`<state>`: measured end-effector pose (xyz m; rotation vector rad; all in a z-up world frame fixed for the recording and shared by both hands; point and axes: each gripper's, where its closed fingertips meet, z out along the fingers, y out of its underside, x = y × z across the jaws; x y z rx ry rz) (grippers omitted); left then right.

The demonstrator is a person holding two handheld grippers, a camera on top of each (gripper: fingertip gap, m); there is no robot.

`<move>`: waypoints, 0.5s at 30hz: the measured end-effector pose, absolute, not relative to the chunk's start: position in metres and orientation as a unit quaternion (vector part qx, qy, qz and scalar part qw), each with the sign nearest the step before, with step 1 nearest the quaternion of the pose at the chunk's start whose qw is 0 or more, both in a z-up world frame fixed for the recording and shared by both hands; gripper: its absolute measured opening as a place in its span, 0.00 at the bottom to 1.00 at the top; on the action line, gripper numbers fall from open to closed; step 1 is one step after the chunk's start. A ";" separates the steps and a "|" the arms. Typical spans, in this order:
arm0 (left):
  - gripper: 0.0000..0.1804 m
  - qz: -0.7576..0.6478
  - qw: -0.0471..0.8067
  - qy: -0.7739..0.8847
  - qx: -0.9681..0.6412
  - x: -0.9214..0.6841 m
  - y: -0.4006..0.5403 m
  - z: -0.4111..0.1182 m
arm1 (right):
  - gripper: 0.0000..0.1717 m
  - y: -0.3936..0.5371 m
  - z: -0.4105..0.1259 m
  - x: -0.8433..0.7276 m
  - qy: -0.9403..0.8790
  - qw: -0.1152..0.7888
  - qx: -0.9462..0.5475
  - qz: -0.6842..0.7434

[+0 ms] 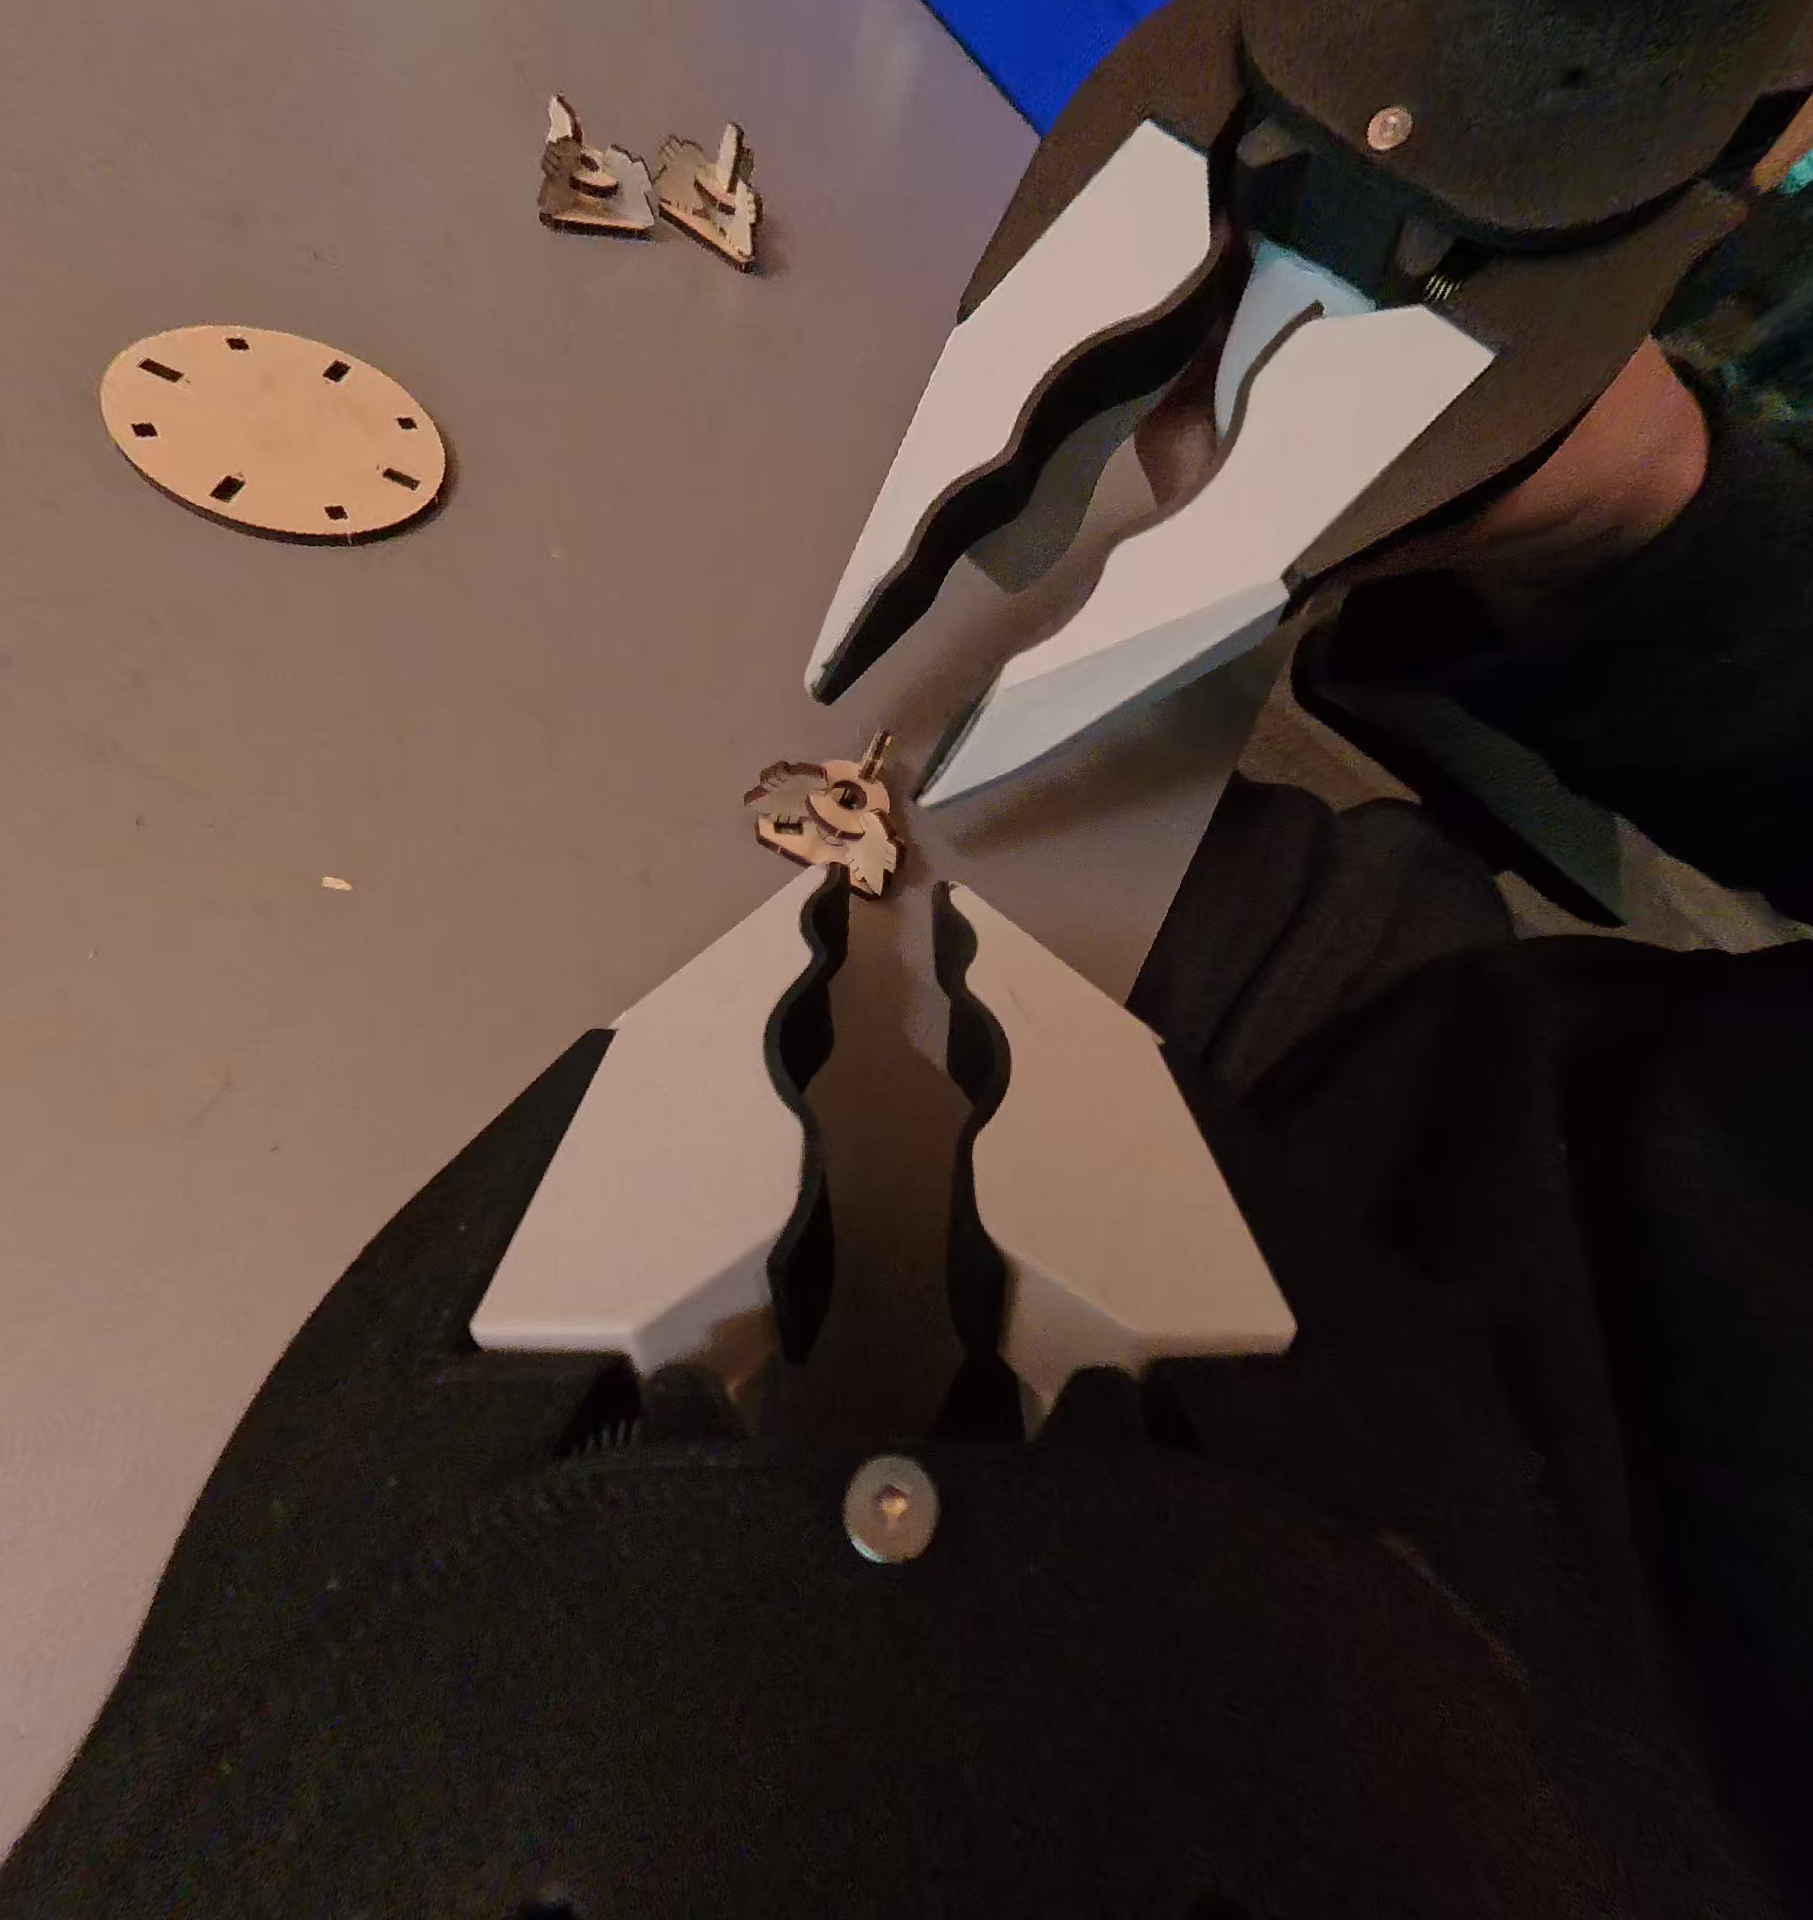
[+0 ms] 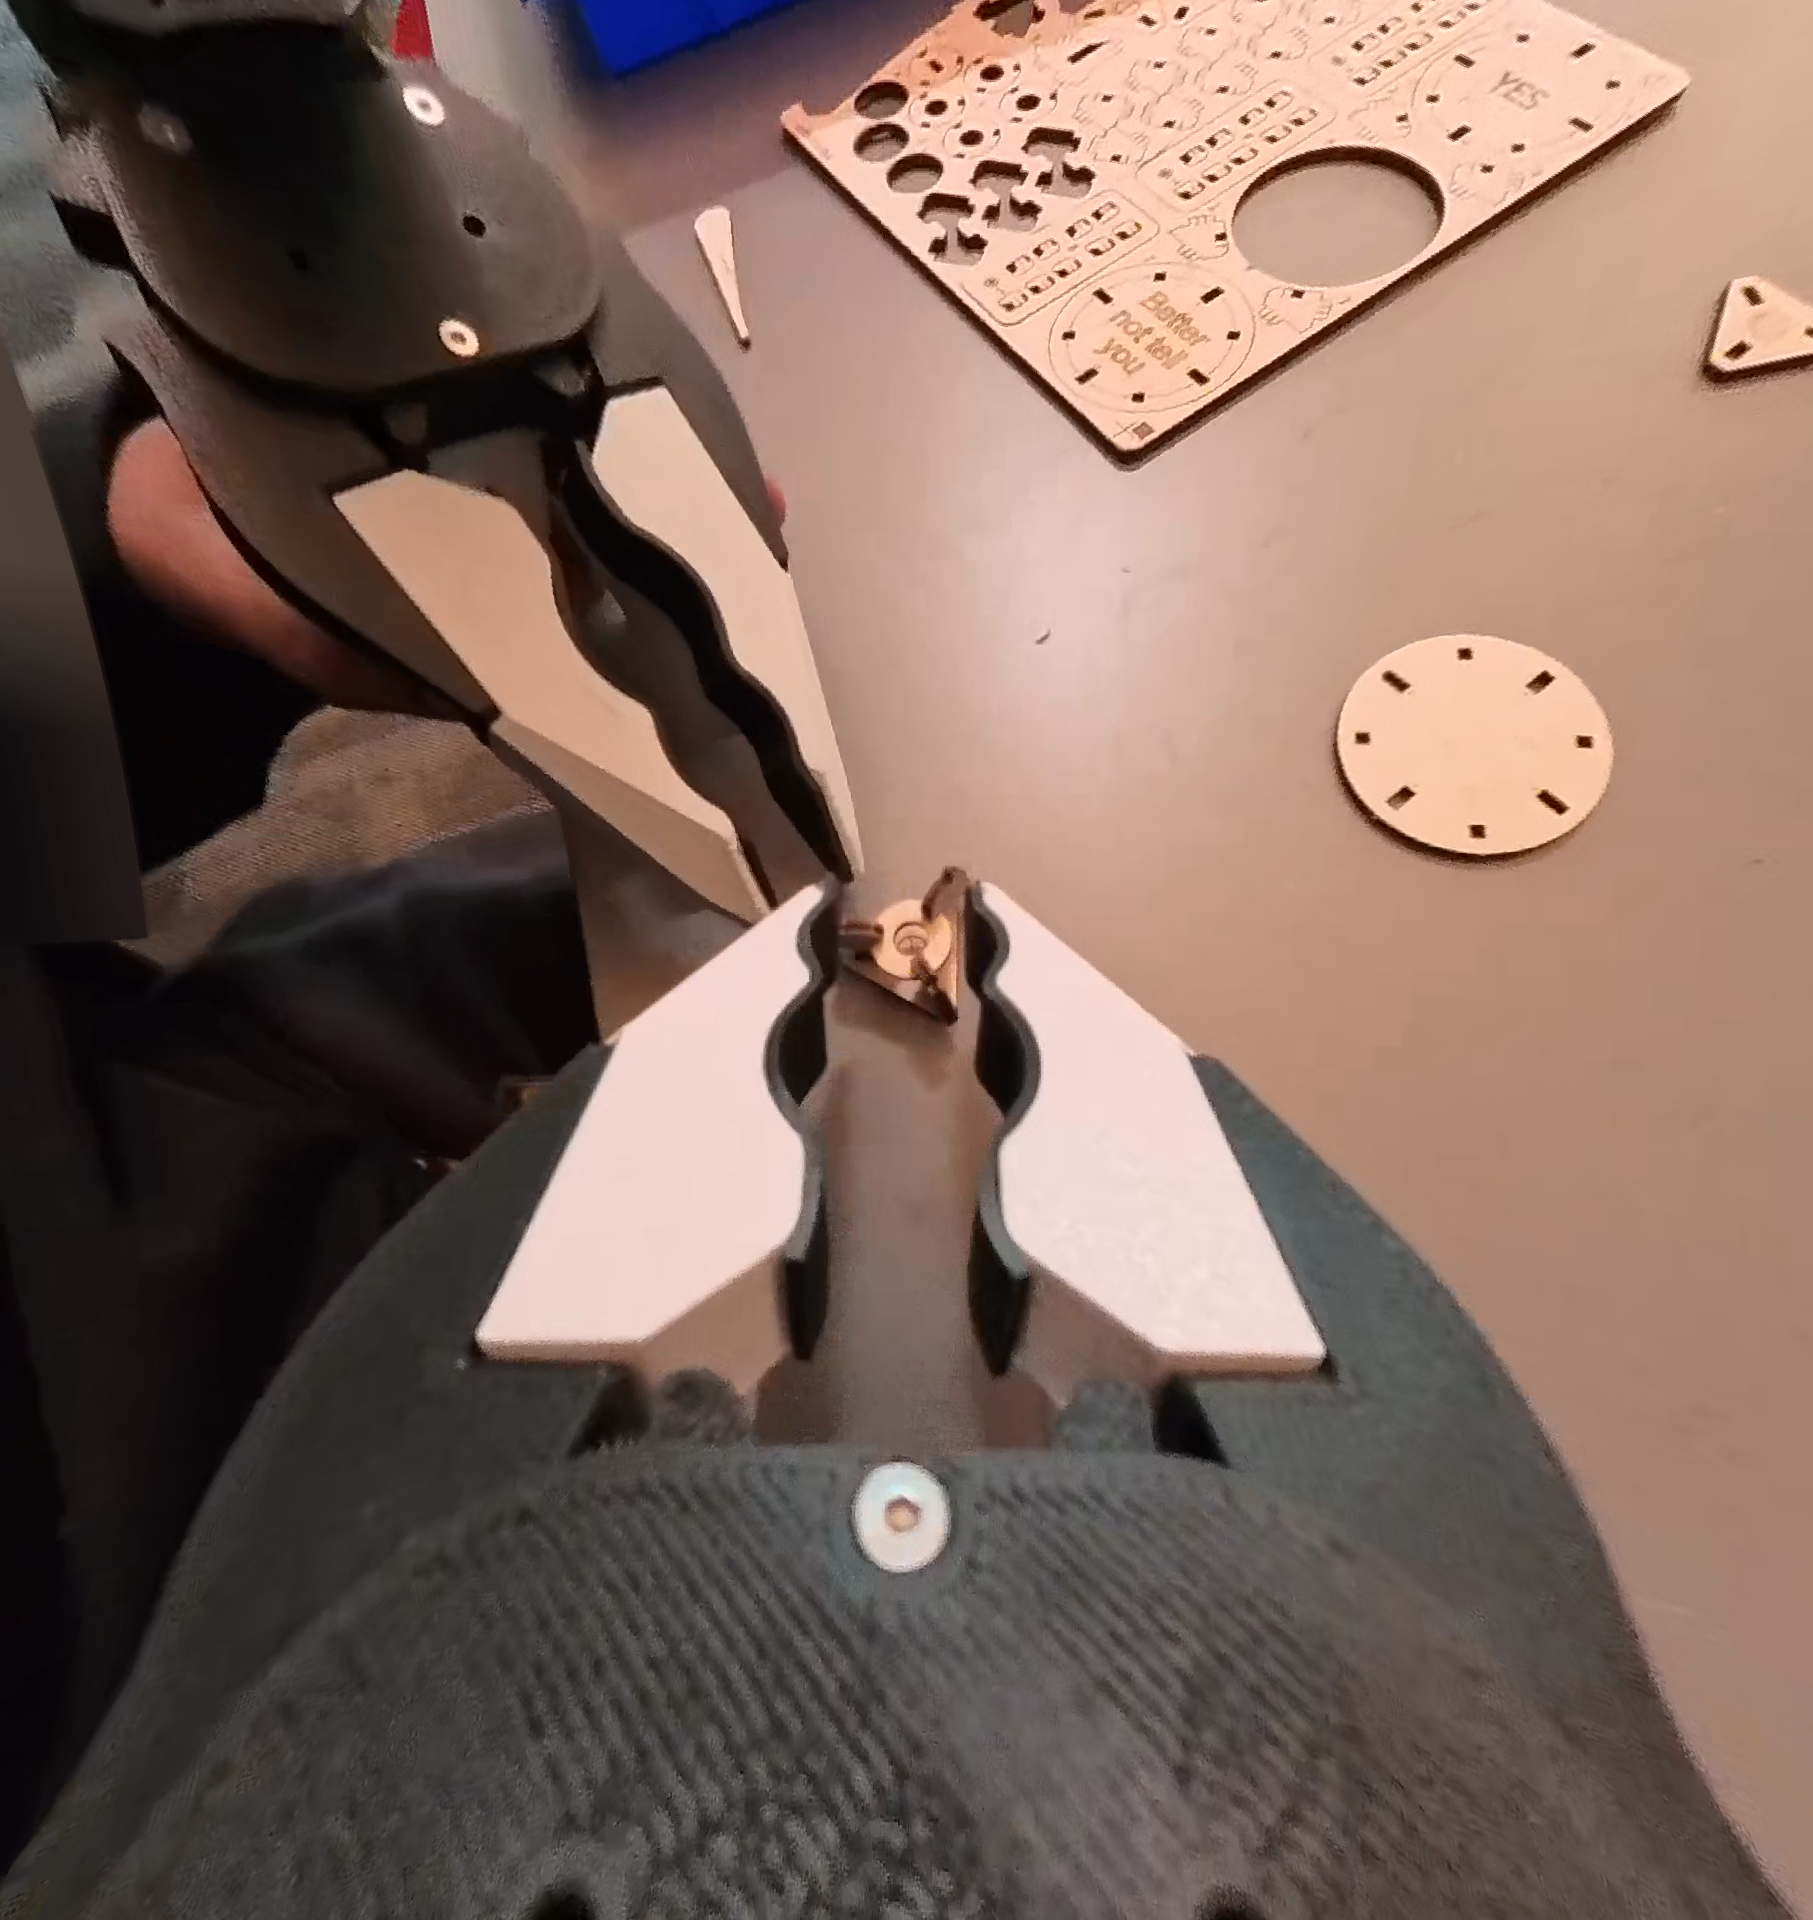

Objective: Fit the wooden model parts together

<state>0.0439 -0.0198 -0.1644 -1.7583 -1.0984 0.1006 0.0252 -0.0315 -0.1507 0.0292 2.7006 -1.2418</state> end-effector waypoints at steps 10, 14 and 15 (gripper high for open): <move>0.00 0.029 0.563 -0.524 -0.639 0.030 -0.050 -0.151 | 0.09 -0.038 -0.157 0.020 0.918 0.045 -0.016 -0.393; 0.00 0.024 0.563 -0.528 -0.636 0.030 -0.051 -0.151 | 0.08 -0.040 -0.159 0.018 0.925 0.074 0.019 -0.371; 0.00 0.025 0.560 -0.528 -0.638 0.030 -0.050 -0.152 | 0.07 -0.040 -0.160 0.018 0.926 0.080 0.027 -0.368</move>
